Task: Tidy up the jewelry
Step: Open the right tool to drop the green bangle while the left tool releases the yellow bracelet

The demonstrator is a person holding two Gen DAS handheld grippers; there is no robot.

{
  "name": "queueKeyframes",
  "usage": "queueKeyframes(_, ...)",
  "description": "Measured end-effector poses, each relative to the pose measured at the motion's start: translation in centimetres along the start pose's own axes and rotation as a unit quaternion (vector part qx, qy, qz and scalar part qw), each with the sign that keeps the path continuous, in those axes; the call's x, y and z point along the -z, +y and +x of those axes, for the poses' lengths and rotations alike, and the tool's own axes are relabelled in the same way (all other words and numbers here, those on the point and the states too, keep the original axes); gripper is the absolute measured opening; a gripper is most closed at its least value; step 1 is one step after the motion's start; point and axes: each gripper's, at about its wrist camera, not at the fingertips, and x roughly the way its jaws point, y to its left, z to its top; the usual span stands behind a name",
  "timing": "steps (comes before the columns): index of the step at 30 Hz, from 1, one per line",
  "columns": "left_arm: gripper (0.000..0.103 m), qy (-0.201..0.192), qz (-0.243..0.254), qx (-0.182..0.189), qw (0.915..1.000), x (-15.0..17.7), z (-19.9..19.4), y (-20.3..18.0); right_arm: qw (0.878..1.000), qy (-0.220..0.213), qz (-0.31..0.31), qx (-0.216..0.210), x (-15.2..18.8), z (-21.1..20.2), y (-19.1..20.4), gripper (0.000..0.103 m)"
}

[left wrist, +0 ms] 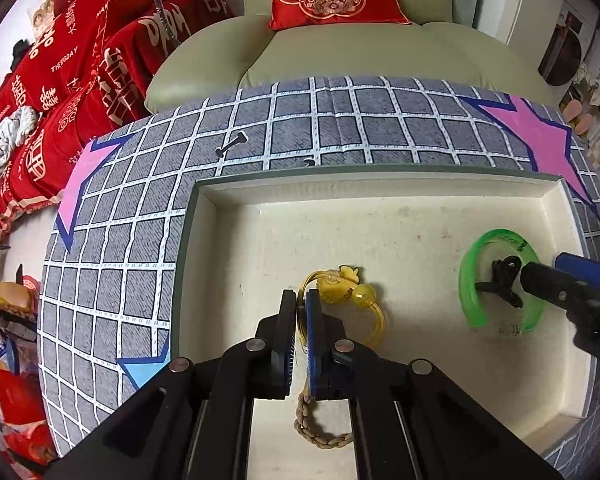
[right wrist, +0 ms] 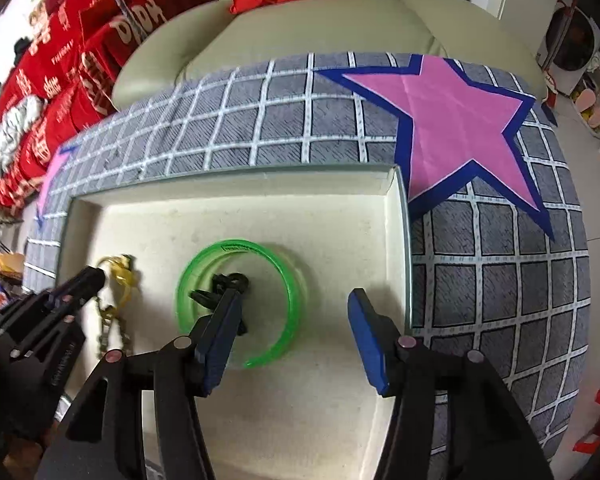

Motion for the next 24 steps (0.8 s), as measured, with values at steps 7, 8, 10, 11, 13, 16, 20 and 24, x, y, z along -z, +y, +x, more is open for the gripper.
queueKeyframes(7, 0.012, 0.005, -0.018, 0.03, 0.9994, 0.0, -1.2, 0.8, 0.999, -0.025, 0.015, -0.014, 0.4, -2.5, 0.0, 0.059)
queueKeyframes(8, 0.012, 0.002, -0.025, 0.037, 0.999, 0.0, -1.5, 1.0, 0.999, -0.027, 0.017, -0.016, 0.5, -2.8, 0.0, 0.059)
queueKeyframes(10, 0.012, -0.006, -0.027, 0.039, 0.9988, -0.1, -2.4, 1.2, 0.999, -0.029, 0.02, -0.019, 0.8, -3.4, 0.0, 0.06)
queueKeyframes(11, 0.012, -0.008, -0.024, 0.036, 0.999, -0.1, -2.8, 1.1, 0.999, -0.031, 0.021, -0.021, 1.0, -3.7, 0.0, 0.06)
queueKeyframes(13, 0.012, -0.011, -0.016, 0.033, 0.9993, -0.1, -3.5, 1.0, 0.999, -0.032, 0.024, -0.023, 1.3, -4.1, 0.0, 0.066)
queueKeyframes(16, 0.012, -0.012, -0.013, 0.037, 0.9992, -0.1, -4.3, 0.9, 0.999, -0.033, 0.026, -0.026, 1.9, -4.5, 0.1, 0.072)
queueKeyframes(20, 0.103, -0.006, -0.023, 0.022, 0.9995, 0.2, -5.4, 1.4, 0.998, -0.038, 0.035, -0.025, 2.6, -5.2, 0.0, 0.08)
queueKeyframes(24, 0.103, -0.028, 0.004, 0.002, 0.9996, 2.5, -4.5, 0.7, 0.998, -0.043, 0.039, -0.024, 3.4, -6.1, -0.4, 0.08)
